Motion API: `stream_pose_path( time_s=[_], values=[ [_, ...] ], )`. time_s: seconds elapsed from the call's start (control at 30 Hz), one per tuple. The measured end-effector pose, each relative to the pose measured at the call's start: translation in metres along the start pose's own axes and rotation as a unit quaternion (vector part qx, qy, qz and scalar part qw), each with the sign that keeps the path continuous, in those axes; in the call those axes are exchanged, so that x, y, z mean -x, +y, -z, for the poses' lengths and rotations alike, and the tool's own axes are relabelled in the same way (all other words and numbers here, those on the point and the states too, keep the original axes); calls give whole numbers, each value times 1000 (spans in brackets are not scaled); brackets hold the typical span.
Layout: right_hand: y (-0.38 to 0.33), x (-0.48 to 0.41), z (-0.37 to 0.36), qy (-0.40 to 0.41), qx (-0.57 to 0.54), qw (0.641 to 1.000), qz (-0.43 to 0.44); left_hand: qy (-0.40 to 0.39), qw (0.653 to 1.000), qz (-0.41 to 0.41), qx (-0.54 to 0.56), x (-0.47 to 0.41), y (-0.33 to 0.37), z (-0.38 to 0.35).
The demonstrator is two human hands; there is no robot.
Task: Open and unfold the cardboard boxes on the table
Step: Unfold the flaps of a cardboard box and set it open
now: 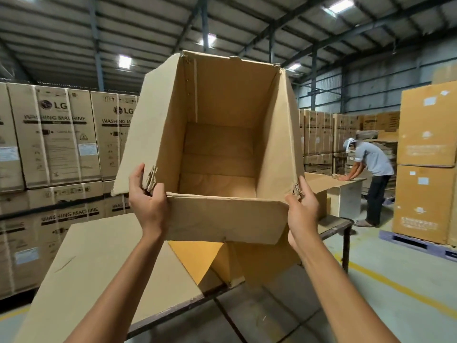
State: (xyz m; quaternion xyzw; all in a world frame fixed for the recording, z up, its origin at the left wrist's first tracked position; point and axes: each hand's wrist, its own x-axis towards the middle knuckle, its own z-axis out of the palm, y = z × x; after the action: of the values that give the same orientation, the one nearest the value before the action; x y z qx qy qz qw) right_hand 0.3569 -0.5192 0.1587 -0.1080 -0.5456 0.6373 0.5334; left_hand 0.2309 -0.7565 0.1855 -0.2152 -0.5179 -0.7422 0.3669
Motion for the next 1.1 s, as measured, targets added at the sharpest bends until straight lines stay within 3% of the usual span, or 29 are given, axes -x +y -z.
stream_pose_path(
  time_s=[0.43, 0.67, 1.0, 1.1],
  values=[
    [84, -204, -19, -15, 44, 999, 5, 4, 1000, 22, 20, -44, -139, -160],
    [138, -293, -32, -56, 60, 996, -26, 12, 998, 47, -46, -57, -207, -214],
    [225, -428, -42, -161, 143, 975, -54, 41, 983, 47, -172, -45, -266, -286],
    [249, -462, -44, -234, 193, 951, -61, 40, 970, 63, -230, -36, -286, -298]
  ],
)
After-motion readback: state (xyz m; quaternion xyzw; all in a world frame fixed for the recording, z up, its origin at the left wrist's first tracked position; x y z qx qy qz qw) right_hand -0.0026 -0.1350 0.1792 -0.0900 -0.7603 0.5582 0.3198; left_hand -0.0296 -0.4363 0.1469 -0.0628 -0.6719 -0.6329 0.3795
